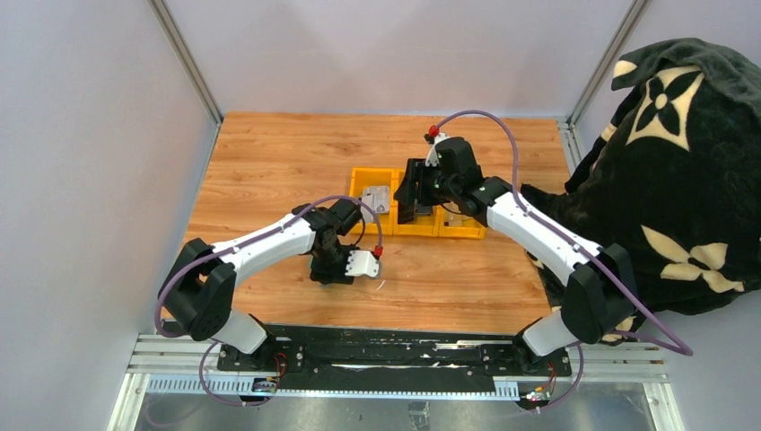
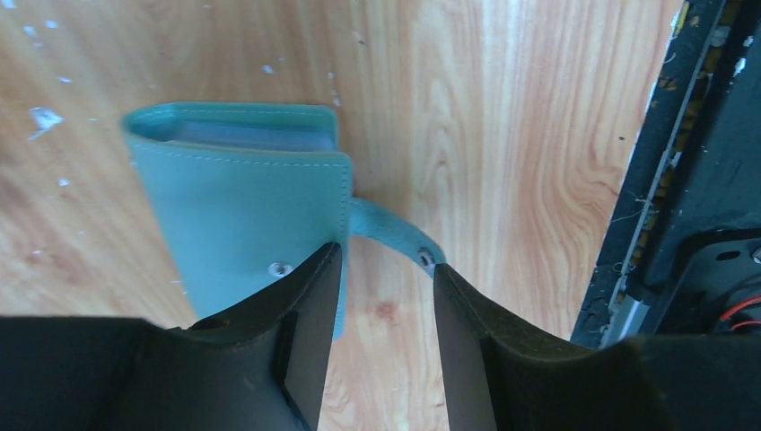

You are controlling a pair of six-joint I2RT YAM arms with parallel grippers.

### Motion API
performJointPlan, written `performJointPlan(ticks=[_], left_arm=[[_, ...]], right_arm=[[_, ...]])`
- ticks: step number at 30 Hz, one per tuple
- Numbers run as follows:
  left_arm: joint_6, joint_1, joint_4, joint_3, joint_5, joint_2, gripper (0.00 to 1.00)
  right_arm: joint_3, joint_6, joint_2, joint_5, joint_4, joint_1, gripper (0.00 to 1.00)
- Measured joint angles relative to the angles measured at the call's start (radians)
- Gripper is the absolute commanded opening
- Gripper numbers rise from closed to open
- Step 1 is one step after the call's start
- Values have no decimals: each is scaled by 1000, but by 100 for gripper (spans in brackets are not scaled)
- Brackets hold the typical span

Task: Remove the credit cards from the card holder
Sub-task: Place the card holder at the center of the board.

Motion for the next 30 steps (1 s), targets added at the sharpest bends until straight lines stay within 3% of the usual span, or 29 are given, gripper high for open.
performJointPlan(ticks=[8, 11, 12, 14, 15, 19, 25, 30], left_arm=[[-21, 2, 55, -63, -16, 36, 46], [-50, 17, 98, -63, -19, 66, 47], [-62, 29, 106, -61, -17, 71, 56], [-95, 77, 106, -45, 9, 74, 88], [-105, 103, 102, -35, 26, 70, 98], [-156, 261, 101, 6, 116, -34, 100], [-227, 404, 100, 84, 241, -229, 100], [-317, 542, 150, 130, 347, -265, 100]], right_arm=[[-91, 5, -92, -5, 6, -27, 61], [-145, -8, -142, 10, 5, -40, 68], [-166, -16, -167, 22, 3, -45, 71], [-203, -39, -222, 72, 2, -51, 76], [-219, -50, -247, 101, 1, -52, 77], [-326, -111, -377, 310, 31, -55, 80], [-469, -199, -477, 603, 92, -61, 84], [-630, -353, -542, 839, 264, -71, 89]])
